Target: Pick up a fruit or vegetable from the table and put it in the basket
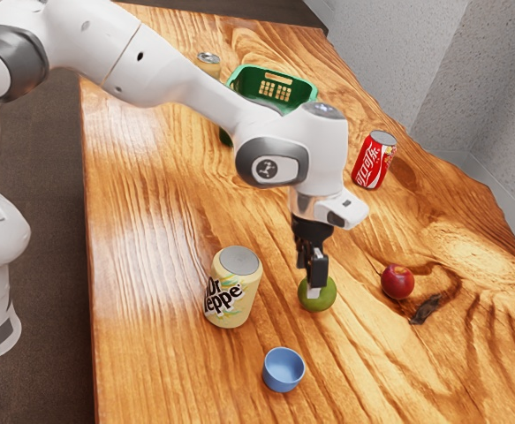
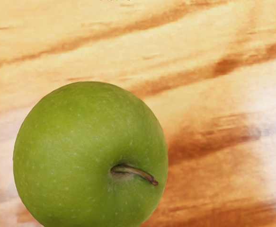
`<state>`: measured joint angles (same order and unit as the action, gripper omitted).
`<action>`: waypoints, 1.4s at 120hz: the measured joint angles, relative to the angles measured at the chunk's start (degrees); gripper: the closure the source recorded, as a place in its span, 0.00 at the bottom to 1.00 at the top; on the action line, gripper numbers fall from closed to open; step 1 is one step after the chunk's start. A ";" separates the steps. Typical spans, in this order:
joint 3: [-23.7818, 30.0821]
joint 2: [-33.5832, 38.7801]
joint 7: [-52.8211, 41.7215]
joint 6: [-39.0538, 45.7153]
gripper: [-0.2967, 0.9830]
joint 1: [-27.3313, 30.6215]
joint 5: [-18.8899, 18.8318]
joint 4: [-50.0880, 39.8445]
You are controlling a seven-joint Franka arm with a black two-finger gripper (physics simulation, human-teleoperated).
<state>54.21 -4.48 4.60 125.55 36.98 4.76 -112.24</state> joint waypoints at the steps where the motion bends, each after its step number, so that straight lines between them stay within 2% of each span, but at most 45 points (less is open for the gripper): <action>1: 0.00 -0.34 0.06 -0.12 0.25 0.02 -0.37 0.30; 12: -0.06 -2.97 0.69 -1.24 0.25 0.64 -3.19 1.83; 27: -0.08 -3.57 1.43 -2.14 0.25 0.30 -4.83 2.22; 100: -1.37 -5.86 4.28 -5.15 0.25 -2.85 -8.47 4.94; 121: -4.15 -8.07 4.83 -5.03 0.25 -5.94 -10.05 6.38; 168: -6.09 -9.90 5.99 -4.51 0.25 -8.26 -10.63 6.58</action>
<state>48.13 -14.38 10.59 121.03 28.72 -5.87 -105.67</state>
